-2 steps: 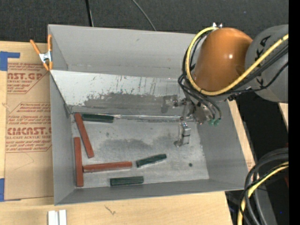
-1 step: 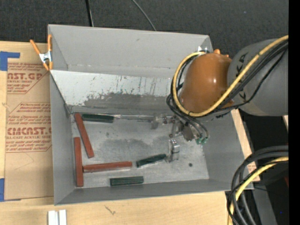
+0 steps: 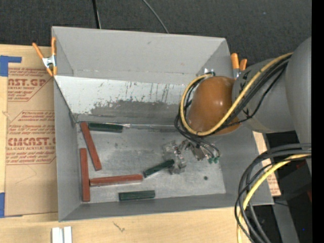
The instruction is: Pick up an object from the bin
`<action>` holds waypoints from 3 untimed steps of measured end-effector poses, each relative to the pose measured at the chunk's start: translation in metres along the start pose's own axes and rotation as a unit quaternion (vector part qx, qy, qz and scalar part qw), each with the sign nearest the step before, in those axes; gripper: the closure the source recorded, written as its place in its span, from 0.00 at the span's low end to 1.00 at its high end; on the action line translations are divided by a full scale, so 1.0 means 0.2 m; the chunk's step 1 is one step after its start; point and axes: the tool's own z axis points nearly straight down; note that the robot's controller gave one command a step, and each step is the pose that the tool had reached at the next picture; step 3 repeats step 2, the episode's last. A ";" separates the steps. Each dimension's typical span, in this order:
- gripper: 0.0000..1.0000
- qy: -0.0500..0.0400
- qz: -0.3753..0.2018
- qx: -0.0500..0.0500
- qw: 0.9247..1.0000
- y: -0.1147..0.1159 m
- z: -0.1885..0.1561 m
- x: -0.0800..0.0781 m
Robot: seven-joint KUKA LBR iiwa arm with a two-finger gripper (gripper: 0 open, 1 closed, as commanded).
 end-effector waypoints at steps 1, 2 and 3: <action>1.00 0.000 0.000 0.000 1.000 0.00 0.00 0.00; 1.00 -0.001 0.000 0.001 1.000 -0.15 -0.67 -0.02; 1.00 -0.001 0.000 0.001 1.000 -0.15 -0.67 -0.02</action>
Offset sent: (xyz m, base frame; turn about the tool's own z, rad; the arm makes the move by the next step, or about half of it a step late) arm 0.0132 -0.0269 0.1348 -0.0007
